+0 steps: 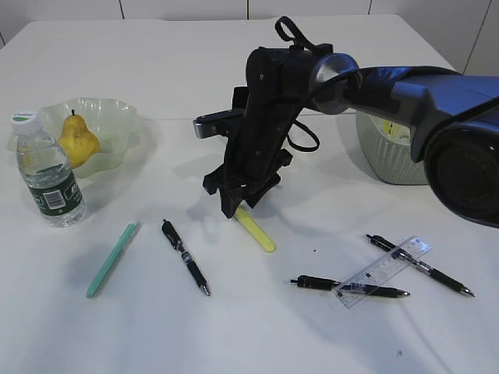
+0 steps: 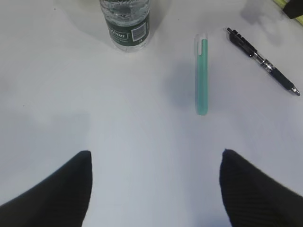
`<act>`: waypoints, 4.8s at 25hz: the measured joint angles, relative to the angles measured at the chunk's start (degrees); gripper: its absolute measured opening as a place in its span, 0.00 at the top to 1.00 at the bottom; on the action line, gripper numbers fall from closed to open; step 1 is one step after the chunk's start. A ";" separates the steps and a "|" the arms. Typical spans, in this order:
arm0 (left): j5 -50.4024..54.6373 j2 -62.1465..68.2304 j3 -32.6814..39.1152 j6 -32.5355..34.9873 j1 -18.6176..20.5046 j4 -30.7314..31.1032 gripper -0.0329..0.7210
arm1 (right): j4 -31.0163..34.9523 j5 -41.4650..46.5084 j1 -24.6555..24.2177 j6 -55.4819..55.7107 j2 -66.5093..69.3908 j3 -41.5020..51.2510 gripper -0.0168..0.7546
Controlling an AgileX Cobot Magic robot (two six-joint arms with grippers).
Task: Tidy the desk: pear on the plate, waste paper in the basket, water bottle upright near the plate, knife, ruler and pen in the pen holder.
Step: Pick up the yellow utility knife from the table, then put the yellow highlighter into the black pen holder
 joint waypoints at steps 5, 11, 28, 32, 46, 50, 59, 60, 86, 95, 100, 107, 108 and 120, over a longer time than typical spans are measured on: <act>0.13 0.00 0.00 0.00 0.00 0.00 0.17 | 0.00 0.24 0.00 0.00 0.07 -0.10 0.45; 0.13 0.00 0.00 0.00 0.00 0.00 0.17 | 0.00 0.64 0.00 0.02 0.07 -0.10 0.45; 0.59 0.00 0.00 0.00 0.00 0.00 0.23 | 0.00 2.44 0.00 0.59 1.00 -0.21 0.45; 0.59 0.00 0.00 0.00 0.00 0.00 0.25 | -0.47 2.44 0.00 0.59 1.00 -0.21 0.45; 0.75 0.00 0.00 0.00 0.00 0.00 0.27 | -2.13 2.46 0.00 0.59 1.00 -0.21 0.60; 0.99 0.00 0.00 0.00 0.00 0.00 0.27 | -2.49 2.56 0.00 0.59 1.00 -0.21 0.65; 1.30 0.00 0.00 0.00 0.00 0.00 0.27 | -3.94 2.56 0.00 0.61 1.00 -0.21 0.77; 1.30 0.00 0.00 0.00 0.00 0.00 0.27 | -3.94 2.56 0.00 0.61 1.00 -0.21 0.77; 1.64 0.00 0.00 0.00 0.00 -0.28 0.27 | -0.52 2.68 0.00 2.05 -0.74 -3.43 0.77; 1.64 0.00 0.00 0.00 0.00 -1.30 0.28 | 0.39 2.94 0.00 3.08 -4.82 -3.43 0.77; 1.64 0.00 0.00 0.00 0.00 -1.52 0.29 | 0.43 2.94 0.00 2.97 -8.17 -3.43 0.77; 1.64 0.00 0.00 0.00 0.00 -1.52 0.31 | 0.43 3.31 0.00 1.36 -13.56 -3.43 0.77; 1.64 0.00 0.00 0.00 0.00 -1.52 0.31 | 0.43 3.17 0.00 1.09 -14.50 -3.43 0.77; 1.64 0.00 0.00 0.00 0.00 -1.62 0.31 | 0.21 -4.98 0.00 -1.57 -18.80 -3.43 0.77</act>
